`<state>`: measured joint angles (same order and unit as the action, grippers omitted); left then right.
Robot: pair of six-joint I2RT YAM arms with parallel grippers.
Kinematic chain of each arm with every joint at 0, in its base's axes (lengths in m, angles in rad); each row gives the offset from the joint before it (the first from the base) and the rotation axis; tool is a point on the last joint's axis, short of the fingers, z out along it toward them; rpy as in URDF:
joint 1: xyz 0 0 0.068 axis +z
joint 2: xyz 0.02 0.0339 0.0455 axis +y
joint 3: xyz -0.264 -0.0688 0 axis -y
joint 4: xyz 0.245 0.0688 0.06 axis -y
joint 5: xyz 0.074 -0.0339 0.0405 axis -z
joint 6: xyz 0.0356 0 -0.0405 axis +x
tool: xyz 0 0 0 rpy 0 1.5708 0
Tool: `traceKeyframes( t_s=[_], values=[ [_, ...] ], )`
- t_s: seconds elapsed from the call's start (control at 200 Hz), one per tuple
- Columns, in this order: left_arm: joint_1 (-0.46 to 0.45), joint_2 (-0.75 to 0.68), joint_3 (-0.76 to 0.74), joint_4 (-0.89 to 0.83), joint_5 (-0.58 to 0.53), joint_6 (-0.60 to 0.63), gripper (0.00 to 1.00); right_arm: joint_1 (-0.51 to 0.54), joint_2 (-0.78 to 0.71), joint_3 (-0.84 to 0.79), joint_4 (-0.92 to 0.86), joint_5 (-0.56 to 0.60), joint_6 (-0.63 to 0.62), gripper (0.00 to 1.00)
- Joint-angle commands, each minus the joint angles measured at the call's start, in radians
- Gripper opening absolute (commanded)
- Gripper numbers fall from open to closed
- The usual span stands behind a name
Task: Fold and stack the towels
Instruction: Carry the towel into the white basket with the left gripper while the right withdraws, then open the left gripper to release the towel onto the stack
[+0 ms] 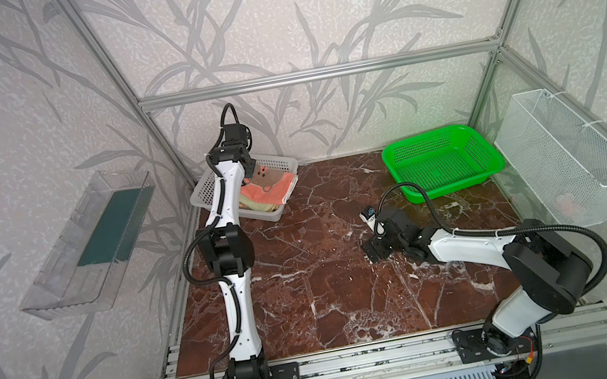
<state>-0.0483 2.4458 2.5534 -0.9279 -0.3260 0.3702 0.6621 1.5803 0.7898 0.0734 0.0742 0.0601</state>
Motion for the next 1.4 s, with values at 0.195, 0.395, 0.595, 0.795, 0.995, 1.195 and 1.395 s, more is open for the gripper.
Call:
traceKeyframes(
  t_s=[0.195, 0.395, 0.595, 0.795, 0.995, 1.195, 1.395],
  values=[
    [0.044, 0.146, 0.086, 0.127, -0.089, 0.112, 0.00, 0.012, 0.072, 0.093, -0.082, -0.029, 0.027, 0.99],
    [0.071, 0.143, 0.087, 0.197, -0.063, 0.091, 0.00, 0.020, 0.121, 0.154, -0.110, -0.039, 0.027, 0.99],
    [0.076, 0.155, 0.073, 0.247, -0.067, 0.108, 0.91, 0.031, 0.176, 0.187, -0.110, -0.048, 0.027, 0.99],
    [0.078, 0.162, 0.067, 0.269, -0.076, 0.105, 0.99, 0.038, 0.178, 0.184, -0.098, -0.050, 0.029, 0.99],
    [0.077, 0.089, 0.059, 0.226, -0.042, 0.061, 0.99, 0.039, 0.163, 0.164, -0.072, -0.053, 0.029, 0.99],
    [0.075, -0.140, -0.151, 0.148, 0.122, -0.044, 0.99, 0.039, 0.105, 0.145, -0.066, 0.001, 0.006, 0.99],
    [0.064, -0.511, -0.628, 0.245, 0.310, -0.211, 0.99, 0.035, -0.027, 0.074, -0.080, 0.191, -0.073, 0.99]
  ],
)
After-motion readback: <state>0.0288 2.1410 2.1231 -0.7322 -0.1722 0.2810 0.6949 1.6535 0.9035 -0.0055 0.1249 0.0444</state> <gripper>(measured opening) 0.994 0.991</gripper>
